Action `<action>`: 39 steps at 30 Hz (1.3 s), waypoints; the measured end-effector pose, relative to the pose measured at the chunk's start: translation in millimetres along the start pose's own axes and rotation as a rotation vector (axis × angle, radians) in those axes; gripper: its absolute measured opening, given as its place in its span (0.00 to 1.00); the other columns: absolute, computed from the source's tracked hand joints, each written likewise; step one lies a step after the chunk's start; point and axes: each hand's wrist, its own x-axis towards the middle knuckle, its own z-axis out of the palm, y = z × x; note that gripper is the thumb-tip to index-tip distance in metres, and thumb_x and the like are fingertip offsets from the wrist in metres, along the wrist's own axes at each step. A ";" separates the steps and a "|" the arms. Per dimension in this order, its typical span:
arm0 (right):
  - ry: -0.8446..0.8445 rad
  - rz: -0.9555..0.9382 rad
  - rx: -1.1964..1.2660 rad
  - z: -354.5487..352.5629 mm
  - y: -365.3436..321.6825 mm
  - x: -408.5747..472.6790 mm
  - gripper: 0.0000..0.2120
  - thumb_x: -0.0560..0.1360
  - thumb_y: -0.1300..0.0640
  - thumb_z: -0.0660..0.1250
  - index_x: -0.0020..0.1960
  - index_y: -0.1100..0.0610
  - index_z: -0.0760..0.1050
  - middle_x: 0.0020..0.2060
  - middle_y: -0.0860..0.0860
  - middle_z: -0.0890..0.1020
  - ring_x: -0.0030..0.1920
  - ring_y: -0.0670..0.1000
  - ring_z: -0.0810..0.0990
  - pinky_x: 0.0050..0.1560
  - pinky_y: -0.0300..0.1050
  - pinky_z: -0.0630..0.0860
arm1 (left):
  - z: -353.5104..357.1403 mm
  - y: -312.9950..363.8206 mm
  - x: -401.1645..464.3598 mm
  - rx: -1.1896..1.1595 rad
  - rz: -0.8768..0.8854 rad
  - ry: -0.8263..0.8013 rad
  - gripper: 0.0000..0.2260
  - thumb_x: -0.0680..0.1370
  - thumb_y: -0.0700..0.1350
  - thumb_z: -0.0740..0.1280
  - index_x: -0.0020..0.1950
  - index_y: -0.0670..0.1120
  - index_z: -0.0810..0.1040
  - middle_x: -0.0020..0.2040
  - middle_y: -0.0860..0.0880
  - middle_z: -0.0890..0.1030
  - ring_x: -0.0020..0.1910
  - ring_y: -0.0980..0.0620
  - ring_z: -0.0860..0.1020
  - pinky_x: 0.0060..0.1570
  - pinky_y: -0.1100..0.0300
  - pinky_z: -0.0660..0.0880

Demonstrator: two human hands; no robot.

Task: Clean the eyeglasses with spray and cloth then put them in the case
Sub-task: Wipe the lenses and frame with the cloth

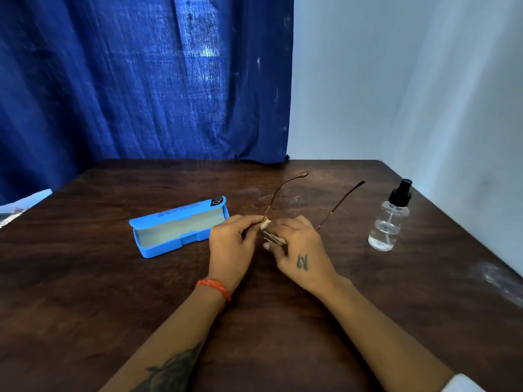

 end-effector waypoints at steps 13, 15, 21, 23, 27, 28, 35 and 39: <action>0.036 -0.124 0.045 -19.2 13.8 -1.3 0.13 0.60 0.70 0.74 0.39 0.55 0.84 0.37 0.49 0.86 0.37 0.50 0.78 0.36 0.42 0.77 | -3.9 0.0 2.6 0.014 -0.002 0.004 0.08 0.70 0.34 0.70 0.48 0.42 0.83 0.43 0.45 0.84 0.41 0.58 0.78 0.45 0.79 0.70; 0.107 -0.068 0.009 -19.5 13.9 -1.1 0.14 0.60 0.70 0.73 0.41 0.56 0.84 0.38 0.49 0.86 0.38 0.51 0.78 0.39 0.39 0.76 | -4.8 0.6 3.7 0.036 0.010 0.008 0.08 0.70 0.34 0.71 0.48 0.41 0.83 0.43 0.45 0.84 0.41 0.58 0.77 0.46 0.80 0.68; -0.076 -0.132 -0.105 -7.3 0.3 -0.7 0.15 0.72 0.57 0.69 0.57 0.59 0.77 0.52 0.54 0.81 0.48 0.54 0.74 0.49 0.47 0.75 | -5.1 2.7 2.7 0.047 0.034 -0.005 0.08 0.70 0.33 0.70 0.47 0.41 0.83 0.42 0.45 0.84 0.41 0.61 0.77 0.46 0.78 0.69; -0.095 -0.116 -0.142 -5.5 0.0 0.0 0.15 0.73 0.55 0.67 0.59 0.58 0.77 0.53 0.54 0.80 0.49 0.54 0.73 0.50 0.46 0.74 | -5.1 2.8 2.8 0.058 0.033 -0.008 0.08 0.70 0.33 0.70 0.47 0.42 0.83 0.42 0.45 0.84 0.41 0.58 0.77 0.46 0.79 0.69; -0.027 -0.111 -0.206 -6.0 -0.5 -0.3 0.08 0.72 0.57 0.69 0.50 0.59 0.81 0.42 0.55 0.83 0.41 0.56 0.75 0.42 0.46 0.73 | -4.1 4.2 2.4 0.077 0.040 -0.016 0.08 0.70 0.34 0.71 0.47 0.41 0.83 0.42 0.45 0.84 0.41 0.58 0.77 0.46 0.81 0.67; -0.011 -0.094 -0.210 -5.7 -0.5 -0.9 0.07 0.72 0.57 0.70 0.46 0.60 0.82 0.39 0.55 0.83 0.39 0.55 0.75 0.41 0.45 0.73 | -3.8 4.0 2.3 0.080 0.040 -0.019 0.08 0.70 0.34 0.71 0.47 0.41 0.83 0.42 0.45 0.84 0.41 0.58 0.77 0.46 0.81 0.67; 0.030 0.093 0.132 -13.7 2.6 -1.3 0.04 0.64 0.57 0.77 0.36 0.55 0.82 0.33 0.48 0.84 0.36 0.45 0.79 0.39 0.34 0.68 | -4.3 -0.9 3.5 0.022 -0.017 0.040 0.08 0.70 0.36 0.71 0.48 0.42 0.83 0.43 0.45 0.85 0.42 0.57 0.78 0.46 0.78 0.70; 0.253 0.398 0.344 -28.5 16.2 2.5 0.05 0.63 0.57 0.76 0.30 0.51 0.81 0.24 0.37 0.79 0.29 0.35 0.76 0.31 0.26 0.67 | -5.3 -2.8 6.2 0.004 -0.028 0.093 0.08 0.71 0.35 0.71 0.48 0.43 0.83 0.42 0.48 0.84 0.42 0.57 0.78 0.46 0.76 0.71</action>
